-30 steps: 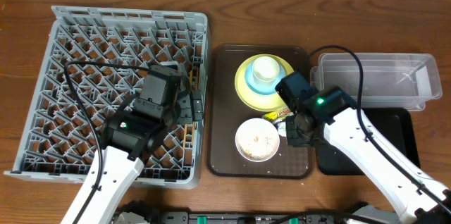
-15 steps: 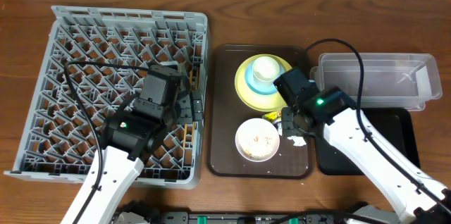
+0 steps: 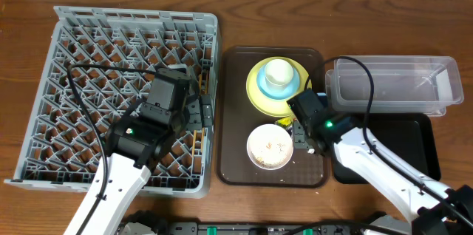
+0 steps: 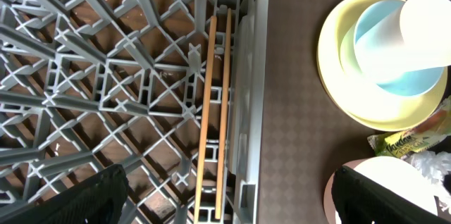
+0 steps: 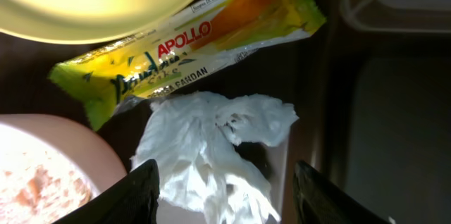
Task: Sort waste into correct bins and load items into the dishwasher
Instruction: 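Lower the right gripper and pinch the white tissue, then carry the tissue right and release it into the clear plastic bin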
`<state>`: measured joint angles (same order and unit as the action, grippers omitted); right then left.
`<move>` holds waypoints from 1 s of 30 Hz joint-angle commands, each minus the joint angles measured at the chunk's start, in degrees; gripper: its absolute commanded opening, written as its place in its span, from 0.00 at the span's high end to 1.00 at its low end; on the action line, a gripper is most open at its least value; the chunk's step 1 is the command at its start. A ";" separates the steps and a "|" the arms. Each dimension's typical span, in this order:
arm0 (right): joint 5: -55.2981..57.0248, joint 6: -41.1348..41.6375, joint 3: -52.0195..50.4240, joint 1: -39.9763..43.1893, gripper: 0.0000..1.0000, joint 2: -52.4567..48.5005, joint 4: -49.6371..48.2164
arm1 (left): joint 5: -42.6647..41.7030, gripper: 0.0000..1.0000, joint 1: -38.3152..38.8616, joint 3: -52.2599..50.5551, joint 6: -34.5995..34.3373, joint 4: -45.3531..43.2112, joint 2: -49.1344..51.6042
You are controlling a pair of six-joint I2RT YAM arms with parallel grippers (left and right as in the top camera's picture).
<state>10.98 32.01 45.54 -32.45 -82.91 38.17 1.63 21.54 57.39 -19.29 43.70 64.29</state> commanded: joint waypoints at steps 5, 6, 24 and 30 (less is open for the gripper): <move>1.01 0.11 -5.40 0.17 0.48 -0.57 -6.29 | -0.13 0.07 0.07 0.87 0.11 0.24 0.04; 1.01 0.11 -5.64 0.17 0.51 -0.57 -6.71 | -0.13 0.07 0.07 0.87 0.09 0.24 0.04; -1.33 3.37 -10.08 -0.63 0.71 -0.68 -11.93 | -0.15 0.07 0.07 0.87 0.09 0.24 0.04; -1.38 4.61 -11.96 -0.61 0.83 -0.68 -13.75 | -0.13 0.07 0.07 0.87 0.09 0.24 0.04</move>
<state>9.47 34.83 34.72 -32.51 -83.13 24.32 1.61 21.54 57.39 -19.29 43.70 64.29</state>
